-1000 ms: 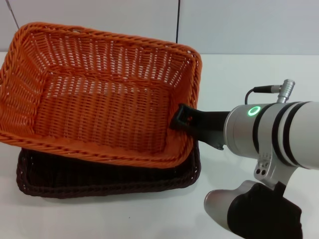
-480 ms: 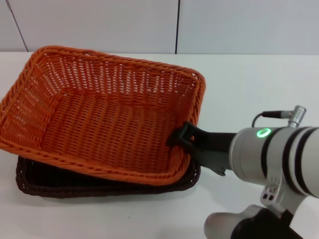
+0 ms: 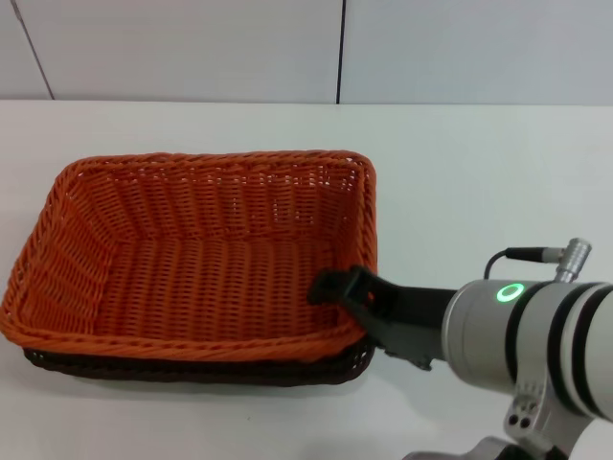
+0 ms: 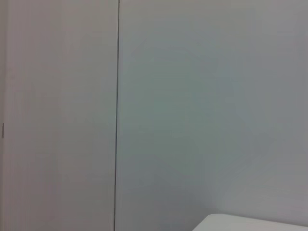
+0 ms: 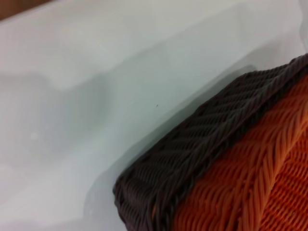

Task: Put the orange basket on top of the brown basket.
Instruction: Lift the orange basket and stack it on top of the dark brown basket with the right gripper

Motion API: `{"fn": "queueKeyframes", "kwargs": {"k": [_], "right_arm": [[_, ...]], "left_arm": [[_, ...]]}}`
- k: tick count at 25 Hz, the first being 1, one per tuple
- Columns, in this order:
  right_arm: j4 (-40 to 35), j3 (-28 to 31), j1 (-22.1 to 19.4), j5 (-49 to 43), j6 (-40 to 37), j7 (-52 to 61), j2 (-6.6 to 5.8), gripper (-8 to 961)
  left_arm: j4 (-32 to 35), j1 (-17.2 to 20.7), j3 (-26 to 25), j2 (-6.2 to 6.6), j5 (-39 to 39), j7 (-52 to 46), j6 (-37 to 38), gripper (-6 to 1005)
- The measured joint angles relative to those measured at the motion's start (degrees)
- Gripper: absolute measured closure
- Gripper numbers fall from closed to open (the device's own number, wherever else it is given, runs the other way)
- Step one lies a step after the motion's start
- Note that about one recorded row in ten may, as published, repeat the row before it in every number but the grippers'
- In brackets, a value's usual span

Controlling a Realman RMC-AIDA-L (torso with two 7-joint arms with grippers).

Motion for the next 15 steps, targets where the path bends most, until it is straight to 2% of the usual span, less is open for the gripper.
{"fn": "queueKeyframes", "kwargs": {"k": [1,6,15], "right_arm": [[-0.03,-1.02,-0.36,0.00,0.80,-0.10,0.05,346],[-0.06,-4.56,-0.86,-0.08,1.51,-0.24,0.12,316],[-0.12,-8.83,-2.12,-0.18,5.31,-0.59,0.37,316]], "left_arm": [[0.06,-0.05,0.03,0.00,0.00,0.02,-0.08,331],[1.10,-0.27,0.20,0.03,0.04,0.05,-0.45,331],[2.04,-0.21,0.20,0.10,0.45,0.05,-0.57,331]]}}
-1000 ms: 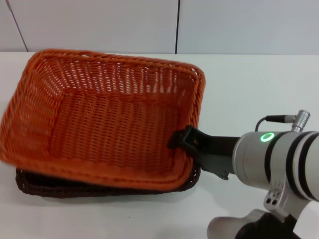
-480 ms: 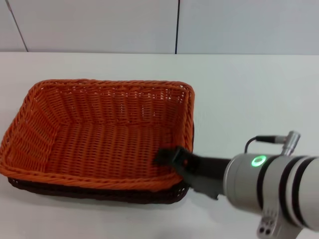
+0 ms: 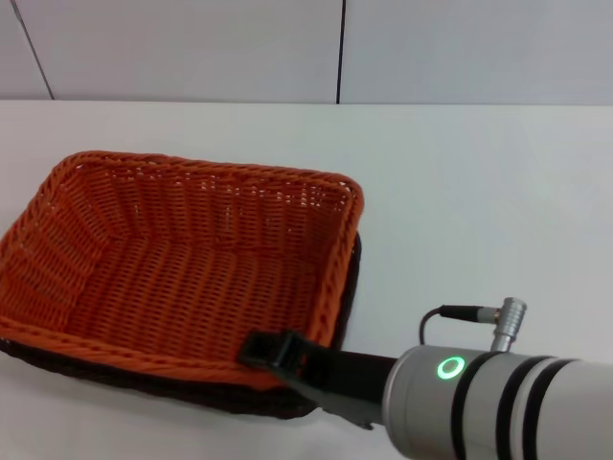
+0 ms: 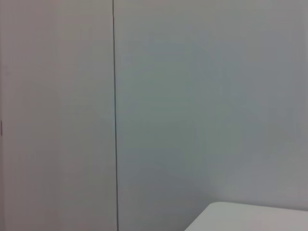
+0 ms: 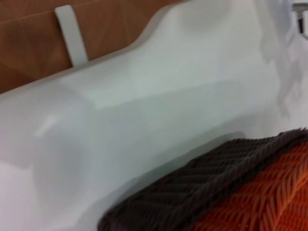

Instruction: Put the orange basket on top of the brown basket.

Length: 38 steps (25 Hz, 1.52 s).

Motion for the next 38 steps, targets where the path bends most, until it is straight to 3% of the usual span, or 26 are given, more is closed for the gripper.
{"fn": "queueKeyframes", "kwargs": {"k": [12,21,38], "right_arm": [[0.23,-3.84,-4.29,-0.09,7.54,-1.95,0.32,315],[0.75,-7.37,-12.25,-0.08,16.03,-7.61,0.49,315],[3.06,-11.30,-13.47,0.14,20.33,-8.40,0.02,246]], "left_arm": [[0.92,-0.13,0.40,0.16,0.16,0.00,0.09,331],[1.07,0.22,0.69,0.18,0.31,0.04,0.36,331],[1.49,0.78,1.65,0.13,0.31,0.04,0.61,331]]}}
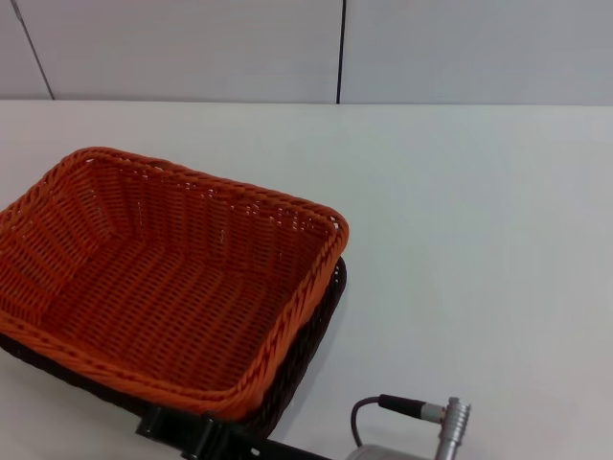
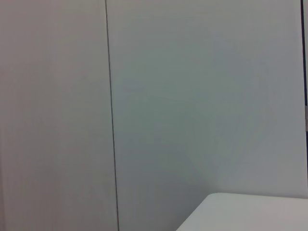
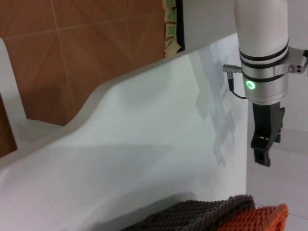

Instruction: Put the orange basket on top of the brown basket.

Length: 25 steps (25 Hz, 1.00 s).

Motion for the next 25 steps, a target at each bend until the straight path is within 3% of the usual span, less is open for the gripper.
{"fn": "queueKeyframes", "kwargs": {"k": [3,8,10,13,17,25], "right_arm": [[2.45,-1.40,0.70,0.13,5.00,0.42,-0.12,220],[11.65,-5.84,7.57,1.12,27.01,13.75,0.01,220],[12.48,-6.23,8.49,1.13,28.99,15.56,0.07,220],[15.93,-7.04,10.56,1.11,39.38,20.90,0.41,220],[16.92,-5.98,10.28,3.10,44.53,21.78,0.67,220],[16.82,3.38,6.28,4.09,47.89,14.97,0.83,220]], "left_arm": [[0.15,-0.08,0.05,-0.05,-0.01,0.00,0.00,331],[0.46,0.01,-0.18,-0.04,-0.40,0.00,0.21,331],[0.60,-0.01,-0.24,-0.04,-0.41,0.00,0.29,331],[1.38,-0.43,-0.37,-0.04,-0.46,0.00,0.34,331],[1.65,-0.62,-0.40,-0.01,-0.39,0.00,0.38,331],[2.94,-0.67,-0.13,0.04,-0.14,0.00,0.02,331]]}}
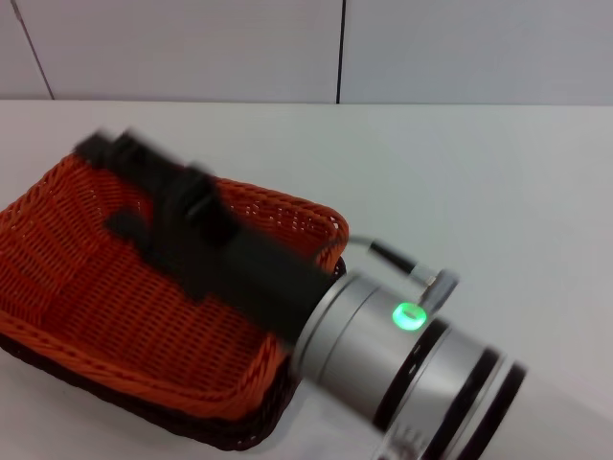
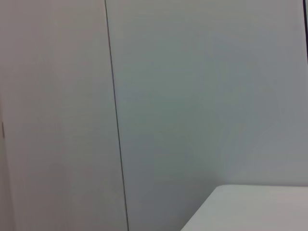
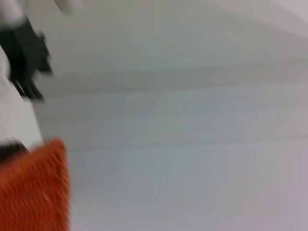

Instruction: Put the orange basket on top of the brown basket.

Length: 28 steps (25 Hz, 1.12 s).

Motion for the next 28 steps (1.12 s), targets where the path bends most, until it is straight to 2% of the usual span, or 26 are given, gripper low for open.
{"fn": "queueKeyframes", "kwargs": {"k": [5,7,8,10,12,14,16,17,19,21,22,23,24,28], "right_arm": [[0.71,4.97,-0.44,1.30,6.10,-1.54,0.01,220],[1.50,7.93,-0.64,6.05,11.03,-3.11,-0.06,220],[1.50,7.93,-0.64,6.05,11.03,-3.11,-0.06,220],[2.75,9.79,-0.69,11.26,15.52,-5.19,-0.22,220],[6.40,12.31,-0.06,19.76,23.63,-6.52,-0.36,220],[7.79,13.15,0.36,22.89,26.38,-6.48,-0.39,220],[11.81,14.79,1.90,34.33,32.61,-6.08,-0.59,220],[11.81,14.79,1.90,34.33,32.61,-6.08,-0.59,220],[14.88,15.72,3.33,42.03,36.03,-5.63,-0.67,220],[20.51,17.40,6.03,50.45,39.47,-2.77,-0.68,220],[20.51,17.40,6.03,50.45,39.47,-2.77,-0.68,220],[22.15,18.26,6.88,52.35,40.02,-0.67,-0.68,220],[23.29,19.00,7.49,53.82,40.33,1.52,-0.69,220],[28.38,21.92,9.33,55.69,40.54,14.58,-0.78,220]], "left_arm": [[0.19,-0.03,0.04,0.01,0.00,0.00,-0.05,332],[0.22,-0.11,-0.35,0.01,-0.22,0.00,-0.05,332],[0.27,-0.14,-0.76,0.01,-0.27,0.00,-0.04,332],[0.30,-0.16,-1.18,0.01,-0.31,0.00,-0.03,333],[0.30,-0.18,-2.43,0.01,-0.39,-0.21,0.03,333],[0.29,-0.28,-3.07,0.04,-0.43,-0.34,0.10,333],[0.29,-0.63,-4.69,0.05,-0.45,-0.44,0.24,333],[0.29,-0.63,-4.69,0.05,-0.45,-0.44,0.24,333],[0.28,-1.00,-5.90,0.09,-0.46,-0.45,0.26,334],[0.28,-1.00,-5.90,0.09,-0.46,-0.45,0.26,334],[0.28,-1.00,-5.90,0.09,-0.46,-0.45,0.26,334],[0.28,-2.37,-10.10,0.17,-0.50,-0.71,-0.43,334],[0.63,-3.06,-11.64,0.18,-0.49,-1.35,-0.77,334],[1.32,-3.79,-13.60,0.21,-0.48,-2.66,-1.17,335]]}}
